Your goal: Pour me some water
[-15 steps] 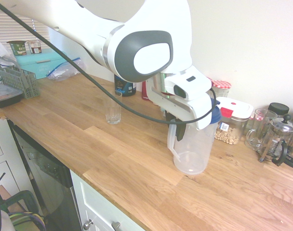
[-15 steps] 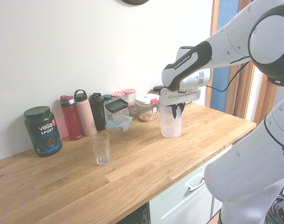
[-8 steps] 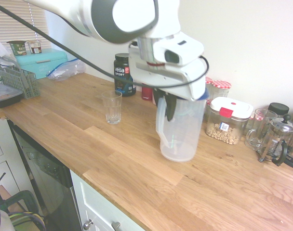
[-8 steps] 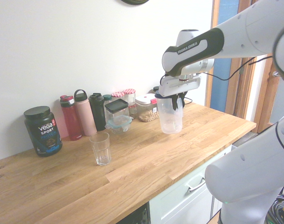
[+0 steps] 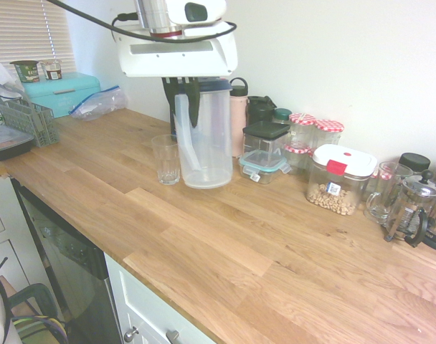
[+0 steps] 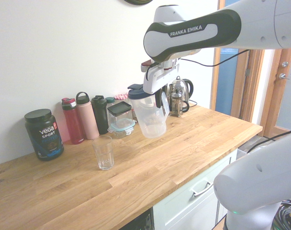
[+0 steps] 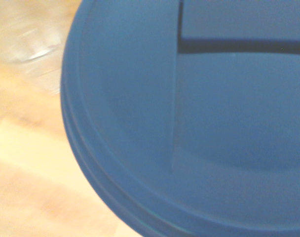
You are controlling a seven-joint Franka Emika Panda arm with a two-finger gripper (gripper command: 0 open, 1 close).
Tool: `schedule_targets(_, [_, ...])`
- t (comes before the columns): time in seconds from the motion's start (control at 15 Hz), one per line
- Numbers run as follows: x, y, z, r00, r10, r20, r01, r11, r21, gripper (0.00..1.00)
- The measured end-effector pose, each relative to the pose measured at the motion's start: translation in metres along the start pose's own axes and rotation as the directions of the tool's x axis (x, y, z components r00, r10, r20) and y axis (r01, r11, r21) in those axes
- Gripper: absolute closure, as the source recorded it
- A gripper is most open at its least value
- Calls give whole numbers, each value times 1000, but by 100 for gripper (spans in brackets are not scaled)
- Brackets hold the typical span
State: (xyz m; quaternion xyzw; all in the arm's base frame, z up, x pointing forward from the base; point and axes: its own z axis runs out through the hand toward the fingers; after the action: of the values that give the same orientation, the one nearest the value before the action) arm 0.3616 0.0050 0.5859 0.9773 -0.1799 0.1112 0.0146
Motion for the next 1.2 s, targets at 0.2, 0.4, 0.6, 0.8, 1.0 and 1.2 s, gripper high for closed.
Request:
schedule_targets(0.2, [-2, -47, 6, 983, -174, 64, 176, 984, -27, 100])
schedule_targets(0.4, [3, -90, 20, 938, -317, 137, 330, 940, -83, 100])
schedule_targets(0.6, [4, -119, 32, 876, -433, 215, 471, 864, -178, 100])
schedule_targets(0.8, [15, -131, 36, 811, -513, 282, 582, 761, -289, 100])
schedule_targets(1.0, [28, -142, 40, 747, -569, 344, 665, 628, -404, 100])
schedule_targets(1.2, [36, -155, 47, 702, -593, 395, 705, 501, -502, 100])
